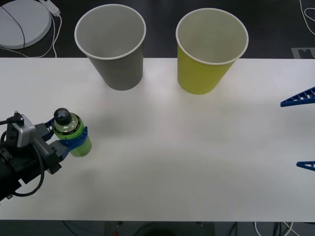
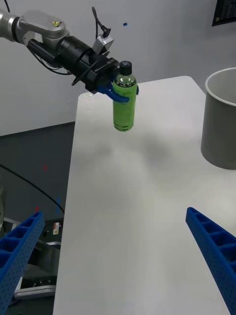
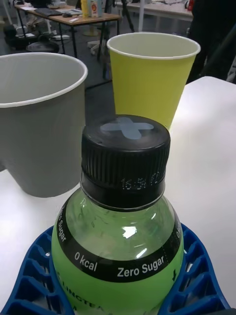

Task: Put the can into the green bin and the plastic bottle into the gray bin

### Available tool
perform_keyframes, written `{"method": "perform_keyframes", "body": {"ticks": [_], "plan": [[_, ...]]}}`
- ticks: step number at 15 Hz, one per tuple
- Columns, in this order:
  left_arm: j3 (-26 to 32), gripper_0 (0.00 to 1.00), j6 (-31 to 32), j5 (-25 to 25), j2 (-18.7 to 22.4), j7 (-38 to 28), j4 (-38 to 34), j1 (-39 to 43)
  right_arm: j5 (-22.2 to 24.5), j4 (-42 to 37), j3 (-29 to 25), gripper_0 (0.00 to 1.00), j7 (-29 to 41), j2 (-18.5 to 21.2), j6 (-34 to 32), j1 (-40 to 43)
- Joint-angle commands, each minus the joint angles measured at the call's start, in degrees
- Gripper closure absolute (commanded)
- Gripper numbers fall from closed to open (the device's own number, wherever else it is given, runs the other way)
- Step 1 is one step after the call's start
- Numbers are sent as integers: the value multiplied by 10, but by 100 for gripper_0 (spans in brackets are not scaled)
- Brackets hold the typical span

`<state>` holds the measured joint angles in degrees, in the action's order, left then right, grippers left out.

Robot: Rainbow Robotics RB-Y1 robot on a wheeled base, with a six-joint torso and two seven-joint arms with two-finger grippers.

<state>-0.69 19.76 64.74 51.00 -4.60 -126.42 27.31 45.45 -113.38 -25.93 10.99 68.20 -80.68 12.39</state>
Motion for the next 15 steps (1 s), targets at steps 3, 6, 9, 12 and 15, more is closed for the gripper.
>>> {"method": "perform_keyframes", "body": {"ticks": [3,6,9,12,15], "plan": [[47,100,0,65,33,-125,-10,9,0,0,0,0,0,0,0,0],[77,100,0,73,57,-182,-13,13,0,0,0,0,0,0,0,0],[114,100,1,84,73,-232,-16,26,0,0,0,0,0,0,0,0],[149,100,6,100,85,-276,-25,41,0,0,0,0,0,0,0,0],[208,100,70,137,87,-347,-31,45,0,0,0,0,0,0,0,0]]}}
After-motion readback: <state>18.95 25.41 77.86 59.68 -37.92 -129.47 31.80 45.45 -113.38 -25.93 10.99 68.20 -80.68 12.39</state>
